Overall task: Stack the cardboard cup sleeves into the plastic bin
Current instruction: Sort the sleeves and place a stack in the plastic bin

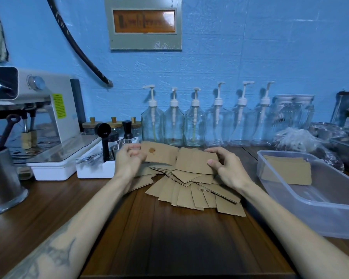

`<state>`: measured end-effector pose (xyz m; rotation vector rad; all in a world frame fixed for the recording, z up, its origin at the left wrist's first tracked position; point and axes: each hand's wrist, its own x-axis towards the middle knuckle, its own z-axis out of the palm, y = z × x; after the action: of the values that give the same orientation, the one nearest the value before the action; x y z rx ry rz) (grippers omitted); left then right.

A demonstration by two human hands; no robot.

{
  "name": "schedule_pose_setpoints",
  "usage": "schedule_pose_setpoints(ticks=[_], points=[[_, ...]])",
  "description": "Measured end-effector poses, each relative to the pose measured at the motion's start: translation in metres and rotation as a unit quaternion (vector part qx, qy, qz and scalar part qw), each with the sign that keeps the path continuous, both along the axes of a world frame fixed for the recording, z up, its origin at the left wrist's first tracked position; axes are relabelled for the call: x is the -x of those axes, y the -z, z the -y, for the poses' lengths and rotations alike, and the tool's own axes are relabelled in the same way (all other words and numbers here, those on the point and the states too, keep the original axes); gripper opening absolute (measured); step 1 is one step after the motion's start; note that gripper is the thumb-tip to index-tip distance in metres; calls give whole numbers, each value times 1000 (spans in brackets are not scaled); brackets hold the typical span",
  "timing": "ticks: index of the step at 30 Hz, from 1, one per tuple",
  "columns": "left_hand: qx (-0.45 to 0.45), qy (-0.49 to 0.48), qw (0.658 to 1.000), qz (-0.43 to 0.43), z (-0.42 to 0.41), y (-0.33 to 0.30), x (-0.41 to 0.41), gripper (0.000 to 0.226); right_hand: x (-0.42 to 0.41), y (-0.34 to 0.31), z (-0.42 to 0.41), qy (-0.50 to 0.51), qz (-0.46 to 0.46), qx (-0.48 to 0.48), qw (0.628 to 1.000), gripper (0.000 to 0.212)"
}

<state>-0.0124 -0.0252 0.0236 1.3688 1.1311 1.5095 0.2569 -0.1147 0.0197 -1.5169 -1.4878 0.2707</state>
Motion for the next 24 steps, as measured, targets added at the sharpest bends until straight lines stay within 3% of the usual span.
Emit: schedule_pose_setpoints(ticks=[3,6,8,12,16,21,24], points=[[-48,-38,995,81,2,-12,9,25,0,0,-1,-5,5,-4,1000,26],[-110,-16,989,101,9,-20,7,26,0,1,-1,-10,3,-9,1000,25],[-139,37,988,59,16,-22,0,31,1,0,-1,-24,-10,-12,1000,25],[-166,177,961,-131,28,-3,-24,44,3,-1,2,-51,-13,-13,999,28],[-231,184,919,-262,26,9,-34,49,4,-4,5,-78,-2,1,997,35],[-270,151,906,-288,24,16,-28,49,9,-6,10,-128,-16,32,991,52],[-258,156,912,-277,28,16,-32,60,12,-5,10,-144,-27,44,988,58]])
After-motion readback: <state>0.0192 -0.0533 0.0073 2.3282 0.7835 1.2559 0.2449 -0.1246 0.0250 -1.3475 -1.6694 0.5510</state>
